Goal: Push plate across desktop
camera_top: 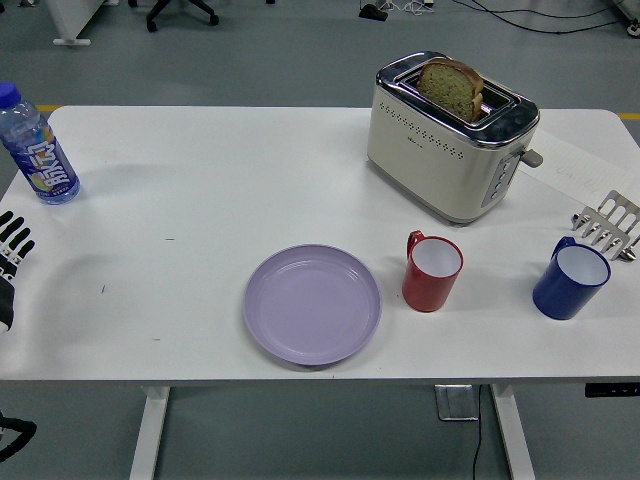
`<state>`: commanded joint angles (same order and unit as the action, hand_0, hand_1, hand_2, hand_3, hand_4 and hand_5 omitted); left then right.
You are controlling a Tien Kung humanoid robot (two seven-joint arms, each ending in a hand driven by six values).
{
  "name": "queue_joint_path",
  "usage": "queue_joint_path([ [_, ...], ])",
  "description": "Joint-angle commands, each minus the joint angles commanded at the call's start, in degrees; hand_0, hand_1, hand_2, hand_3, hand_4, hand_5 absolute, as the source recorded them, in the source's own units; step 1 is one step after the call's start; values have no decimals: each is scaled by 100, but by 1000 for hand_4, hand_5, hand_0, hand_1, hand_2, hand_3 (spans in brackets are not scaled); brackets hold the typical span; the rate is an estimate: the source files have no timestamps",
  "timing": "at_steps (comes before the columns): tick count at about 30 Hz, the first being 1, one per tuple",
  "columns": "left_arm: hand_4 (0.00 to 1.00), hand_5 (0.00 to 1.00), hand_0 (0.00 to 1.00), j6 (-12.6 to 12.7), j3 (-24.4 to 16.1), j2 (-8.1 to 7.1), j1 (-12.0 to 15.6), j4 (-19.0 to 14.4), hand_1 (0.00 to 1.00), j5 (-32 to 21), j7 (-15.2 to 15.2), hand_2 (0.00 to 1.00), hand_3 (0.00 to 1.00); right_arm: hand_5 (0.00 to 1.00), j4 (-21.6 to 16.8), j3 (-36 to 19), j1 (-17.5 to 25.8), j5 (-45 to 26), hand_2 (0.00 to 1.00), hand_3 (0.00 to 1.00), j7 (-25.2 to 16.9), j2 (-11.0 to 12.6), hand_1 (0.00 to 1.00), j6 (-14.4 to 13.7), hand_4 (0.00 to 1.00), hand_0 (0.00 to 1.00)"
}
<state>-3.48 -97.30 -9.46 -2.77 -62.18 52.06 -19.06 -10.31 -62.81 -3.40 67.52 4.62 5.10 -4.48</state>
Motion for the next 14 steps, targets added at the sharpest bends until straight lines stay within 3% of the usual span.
queue_joint_path([
  [14, 504, 998, 827, 22, 62, 4, 15, 20, 837, -16, -25, 818, 763, 349, 0, 5, 36, -5, 650, 614, -1, 4, 544, -4, 139, 601],
])
